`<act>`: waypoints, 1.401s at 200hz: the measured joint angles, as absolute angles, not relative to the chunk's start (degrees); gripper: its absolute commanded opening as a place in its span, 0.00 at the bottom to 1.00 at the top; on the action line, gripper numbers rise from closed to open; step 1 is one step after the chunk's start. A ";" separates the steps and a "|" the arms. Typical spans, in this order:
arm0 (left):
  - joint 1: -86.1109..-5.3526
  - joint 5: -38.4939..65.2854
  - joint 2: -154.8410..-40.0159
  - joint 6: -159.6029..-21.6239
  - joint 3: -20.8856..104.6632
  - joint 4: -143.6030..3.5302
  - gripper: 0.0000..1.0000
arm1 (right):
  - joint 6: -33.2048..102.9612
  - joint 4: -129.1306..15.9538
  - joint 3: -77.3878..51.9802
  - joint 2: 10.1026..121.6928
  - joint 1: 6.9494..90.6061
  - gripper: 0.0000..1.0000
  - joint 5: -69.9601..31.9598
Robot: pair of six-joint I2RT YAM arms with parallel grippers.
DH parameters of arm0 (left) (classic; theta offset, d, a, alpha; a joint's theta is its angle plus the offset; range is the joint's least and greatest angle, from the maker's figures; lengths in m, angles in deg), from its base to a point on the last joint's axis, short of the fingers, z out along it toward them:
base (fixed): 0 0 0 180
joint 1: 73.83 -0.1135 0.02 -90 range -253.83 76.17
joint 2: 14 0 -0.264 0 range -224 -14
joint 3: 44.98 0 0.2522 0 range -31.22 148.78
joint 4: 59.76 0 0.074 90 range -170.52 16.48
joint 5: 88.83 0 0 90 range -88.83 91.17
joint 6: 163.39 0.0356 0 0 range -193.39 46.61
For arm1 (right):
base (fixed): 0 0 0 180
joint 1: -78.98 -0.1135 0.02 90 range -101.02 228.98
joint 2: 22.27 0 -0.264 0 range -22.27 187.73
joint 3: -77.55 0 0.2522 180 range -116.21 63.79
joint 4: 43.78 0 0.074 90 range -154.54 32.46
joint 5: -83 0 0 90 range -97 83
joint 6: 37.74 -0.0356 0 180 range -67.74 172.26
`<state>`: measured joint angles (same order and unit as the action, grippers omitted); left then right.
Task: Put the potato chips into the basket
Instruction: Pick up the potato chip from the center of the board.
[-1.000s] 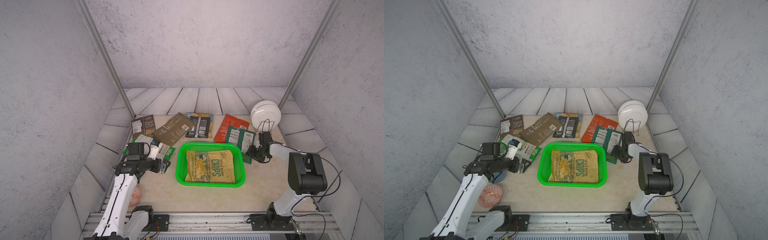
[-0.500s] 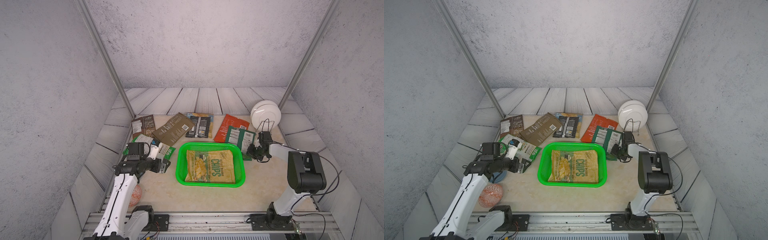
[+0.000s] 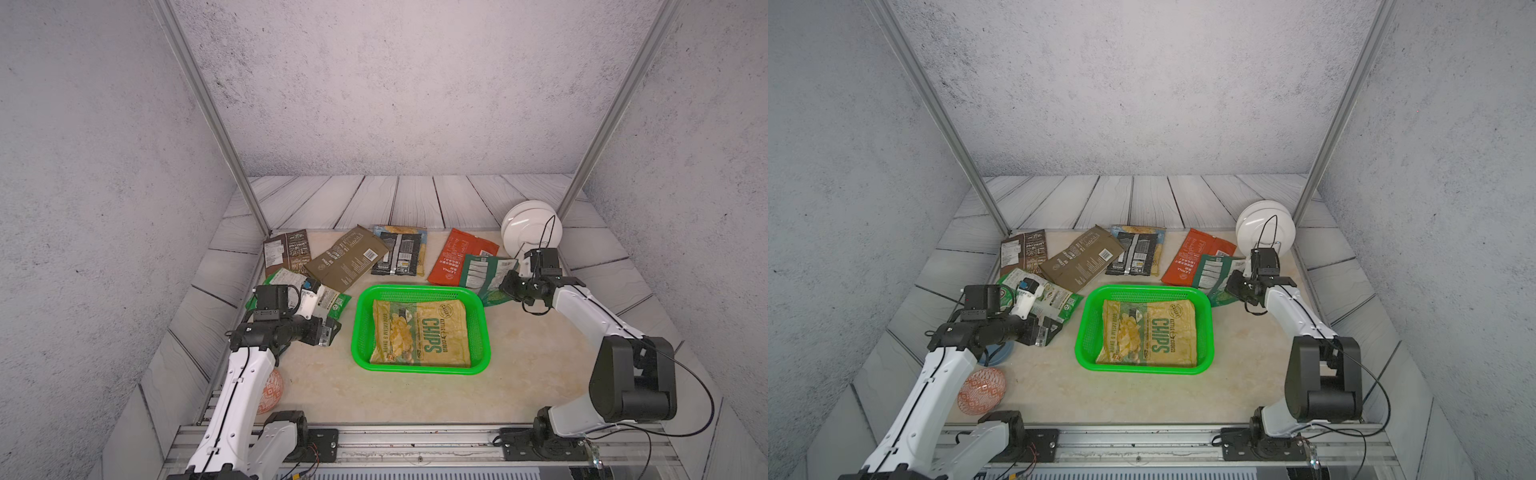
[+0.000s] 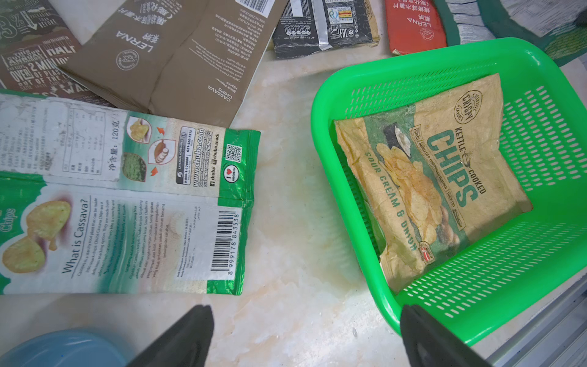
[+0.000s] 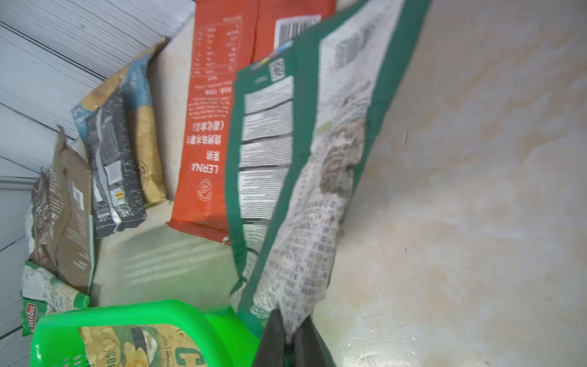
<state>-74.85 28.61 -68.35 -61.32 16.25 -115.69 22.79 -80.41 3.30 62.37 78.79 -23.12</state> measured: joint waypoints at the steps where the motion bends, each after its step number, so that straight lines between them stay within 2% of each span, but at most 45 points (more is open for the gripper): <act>1: -74.85 28.63 -68.35 -61.32 16.25 -115.69 0.98 | 22.79 -80.54 3.14 62.20 78.79 0.00 -23.16; 109: -74.85 28.63 -68.35 -61.32 16.25 -115.69 0.98 | 21.28 -86.45 -4.07 45.81 78.79 0.00 -29.22; 178: -74.85 26.75 -67.60 -58.87 17.71 -117.00 0.98 | 17.32 -87.71 -4.02 35.62 76.50 0.00 -35.89; 222: -72.81 29.74 -68.19 -54.08 30.98 -123.58 0.98 | 13.19 -86.27 0.30 30.59 68.37 0.00 -37.15; 280: -57.60 29.02 -74.31 -53.89 40.55 -129.59 0.98 | 7.84 -81.22 3.58 34.64 52.33 0.00 -34.75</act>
